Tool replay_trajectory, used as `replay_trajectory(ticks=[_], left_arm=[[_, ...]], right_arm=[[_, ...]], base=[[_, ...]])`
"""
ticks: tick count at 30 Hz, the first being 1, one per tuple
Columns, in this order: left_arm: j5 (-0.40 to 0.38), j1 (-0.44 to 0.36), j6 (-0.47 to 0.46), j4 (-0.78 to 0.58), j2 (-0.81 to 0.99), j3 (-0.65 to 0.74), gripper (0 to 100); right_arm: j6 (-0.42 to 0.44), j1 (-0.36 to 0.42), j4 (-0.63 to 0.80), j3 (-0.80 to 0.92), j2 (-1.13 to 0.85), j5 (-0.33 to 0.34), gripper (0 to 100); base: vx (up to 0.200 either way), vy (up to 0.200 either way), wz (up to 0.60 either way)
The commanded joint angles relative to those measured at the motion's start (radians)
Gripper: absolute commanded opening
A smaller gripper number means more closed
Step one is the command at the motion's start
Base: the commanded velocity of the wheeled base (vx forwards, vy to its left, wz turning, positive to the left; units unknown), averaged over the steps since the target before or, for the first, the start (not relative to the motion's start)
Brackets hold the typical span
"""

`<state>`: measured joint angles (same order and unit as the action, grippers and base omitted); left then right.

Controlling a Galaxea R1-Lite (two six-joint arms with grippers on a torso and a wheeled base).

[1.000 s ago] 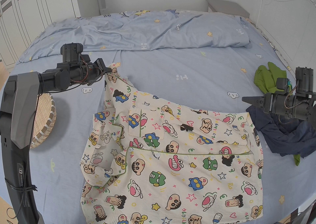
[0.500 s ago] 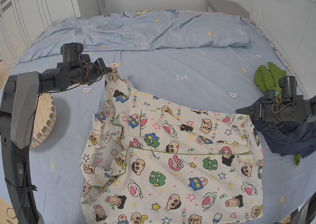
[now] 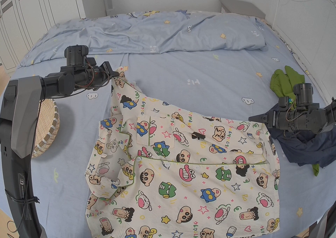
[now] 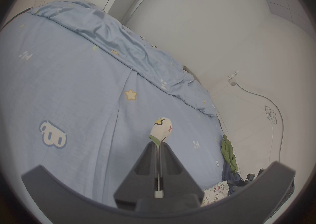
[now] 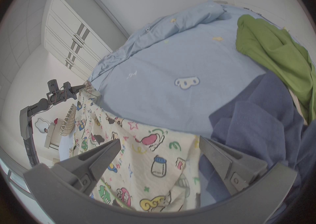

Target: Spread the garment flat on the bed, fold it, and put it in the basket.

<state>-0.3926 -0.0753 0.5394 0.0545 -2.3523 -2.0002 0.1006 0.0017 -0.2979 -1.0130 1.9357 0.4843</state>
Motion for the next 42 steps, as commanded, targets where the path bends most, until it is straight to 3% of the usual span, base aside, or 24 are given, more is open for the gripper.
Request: replay_trajectory(ticks=[1, 20, 21, 42], left_arm=[[0.000, 0.000, 0.001, 0.001, 0.001, 0.000, 0], [0.000, 0.003, 0.001, 0.001, 0.001, 0.000, 0], [0.000, 0.003, 0.001, -0.001, 0.001, 0.000, 0], [0.000, 0.003, -0.001, 0.001, 0.001, 0.000, 0]], right_arm=[[0.005, -0.002, -0.060, 0.011, 0.019, -0.009, 100], [0.002, -0.006, -0.124, 0.016, 0.071, -0.019, 100], [0.001, -0.006, -0.124, 0.016, 0.071, -0.019, 0], [0.027, -0.012, -0.136, -0.049, 0.072, -0.046, 0]], base=[[0.000, 0.000, 0.00], [0.000, 0.000, 0.00], [0.000, 0.000, 0.00], [0.000, 0.000, 0.00]])
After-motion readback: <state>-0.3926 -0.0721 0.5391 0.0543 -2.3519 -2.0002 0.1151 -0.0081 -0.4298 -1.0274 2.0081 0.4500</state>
